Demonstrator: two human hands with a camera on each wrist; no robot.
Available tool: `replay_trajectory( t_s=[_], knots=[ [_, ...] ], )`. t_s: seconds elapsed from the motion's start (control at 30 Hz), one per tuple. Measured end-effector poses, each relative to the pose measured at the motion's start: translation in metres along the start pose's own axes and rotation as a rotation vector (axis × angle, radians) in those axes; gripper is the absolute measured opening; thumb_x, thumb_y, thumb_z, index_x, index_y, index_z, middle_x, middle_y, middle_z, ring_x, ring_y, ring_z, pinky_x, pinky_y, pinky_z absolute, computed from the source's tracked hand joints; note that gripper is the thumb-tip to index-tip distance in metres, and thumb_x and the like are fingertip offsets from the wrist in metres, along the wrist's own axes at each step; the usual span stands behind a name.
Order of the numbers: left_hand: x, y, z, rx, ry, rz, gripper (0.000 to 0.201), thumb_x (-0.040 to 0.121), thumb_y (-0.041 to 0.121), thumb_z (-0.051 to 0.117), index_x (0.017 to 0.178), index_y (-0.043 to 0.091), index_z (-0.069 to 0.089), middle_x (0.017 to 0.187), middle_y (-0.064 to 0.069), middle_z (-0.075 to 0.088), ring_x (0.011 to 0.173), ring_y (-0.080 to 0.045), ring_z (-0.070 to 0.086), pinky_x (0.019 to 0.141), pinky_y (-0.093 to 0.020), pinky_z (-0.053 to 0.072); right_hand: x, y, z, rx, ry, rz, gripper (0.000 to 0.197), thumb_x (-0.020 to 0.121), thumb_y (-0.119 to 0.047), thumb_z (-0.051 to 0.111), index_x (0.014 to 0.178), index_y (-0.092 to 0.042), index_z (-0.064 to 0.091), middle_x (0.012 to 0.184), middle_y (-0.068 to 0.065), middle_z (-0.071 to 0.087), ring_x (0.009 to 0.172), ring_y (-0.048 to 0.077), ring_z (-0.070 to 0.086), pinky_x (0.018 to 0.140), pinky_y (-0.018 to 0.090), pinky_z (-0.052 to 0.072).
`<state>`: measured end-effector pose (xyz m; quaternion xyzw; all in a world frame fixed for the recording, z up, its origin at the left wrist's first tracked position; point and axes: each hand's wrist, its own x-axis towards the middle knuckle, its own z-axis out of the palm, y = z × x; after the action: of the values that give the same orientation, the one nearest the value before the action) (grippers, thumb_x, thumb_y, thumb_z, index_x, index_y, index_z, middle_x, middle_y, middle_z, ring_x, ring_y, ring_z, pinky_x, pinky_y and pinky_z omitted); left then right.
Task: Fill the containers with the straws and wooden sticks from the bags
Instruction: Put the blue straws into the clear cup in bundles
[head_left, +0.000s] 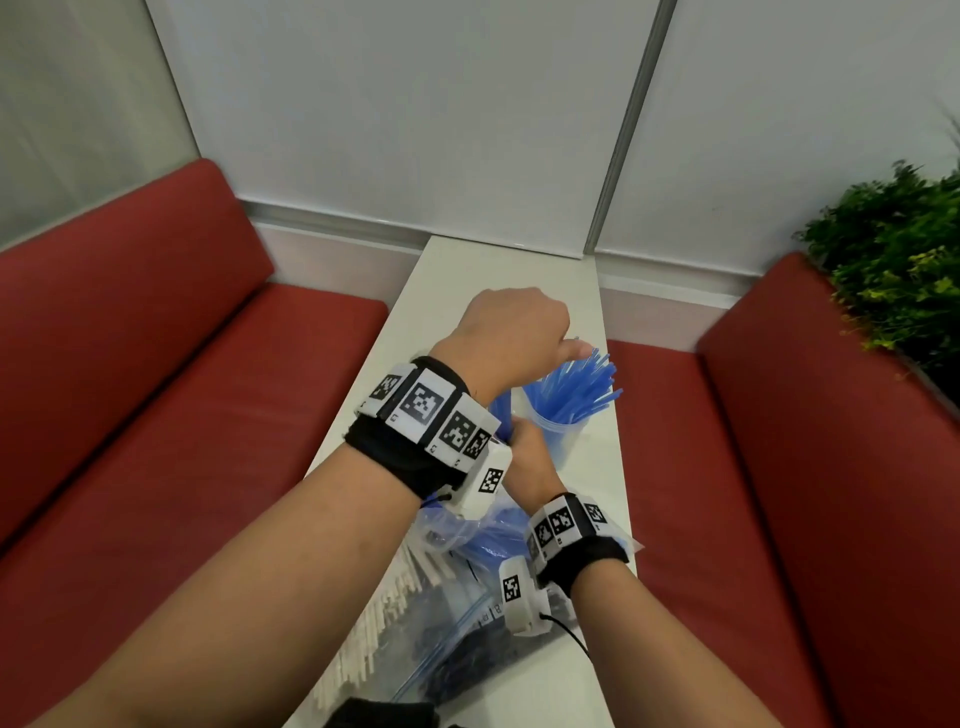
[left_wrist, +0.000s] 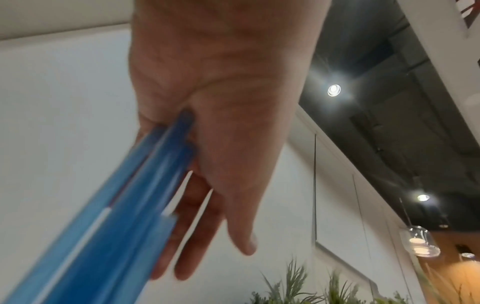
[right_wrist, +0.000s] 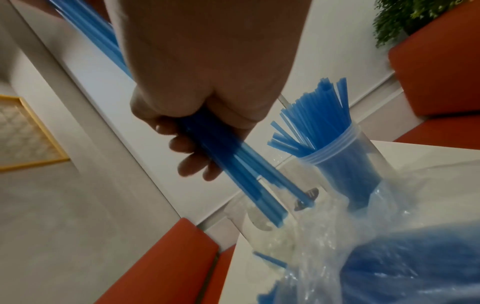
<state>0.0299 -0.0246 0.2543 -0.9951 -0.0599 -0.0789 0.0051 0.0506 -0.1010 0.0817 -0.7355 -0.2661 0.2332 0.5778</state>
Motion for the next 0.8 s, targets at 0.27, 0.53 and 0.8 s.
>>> replay_trajectory(
  t_s=[0.27,0.53,0.8],
  knots=[
    [0.005,0.008,-0.010,-0.254,0.042,0.195,0.057,0.089,0.069,0.042,0.058,0.024,0.058,0.052,0.008,0.056,0.050,-0.009,0.052,0.054,-0.030,0.042,0.002,-0.026,-0.018,0.158,0.064,-0.042,0.022,0.098,-0.013,0.064,0.080,-0.004,0.055,0.068,0.013,0.046,0.064,0.023,0.045,0.062,0.035,0.041],
    [0.008,-0.012,0.004,-1.406,0.432,-0.050,0.049,0.102,0.049,0.034,0.110,0.018,0.071,0.104,0.005,0.073,0.100,-0.009,0.067,0.096,-0.030,0.049,0.005,-0.058,-0.051,0.211,0.161,-0.126,0.045,0.098,-0.017,0.064,0.056,-0.025,0.050,0.049,0.000,0.039,0.044,0.017,0.039,0.050,0.031,0.039],
    [-0.003,-0.022,0.103,-1.758,-0.323,-0.511,0.079,0.095,0.067,0.025,0.102,0.003,0.070,0.104,-0.016,0.073,0.091,-0.028,0.073,0.090,-0.044,0.055,0.014,-0.114,-0.078,0.481,0.182,-0.252,0.040,0.089,-0.029,0.073,0.059,-0.023,0.047,0.053,0.002,0.039,0.047,0.019,0.039,0.052,0.033,0.043]
  ],
)
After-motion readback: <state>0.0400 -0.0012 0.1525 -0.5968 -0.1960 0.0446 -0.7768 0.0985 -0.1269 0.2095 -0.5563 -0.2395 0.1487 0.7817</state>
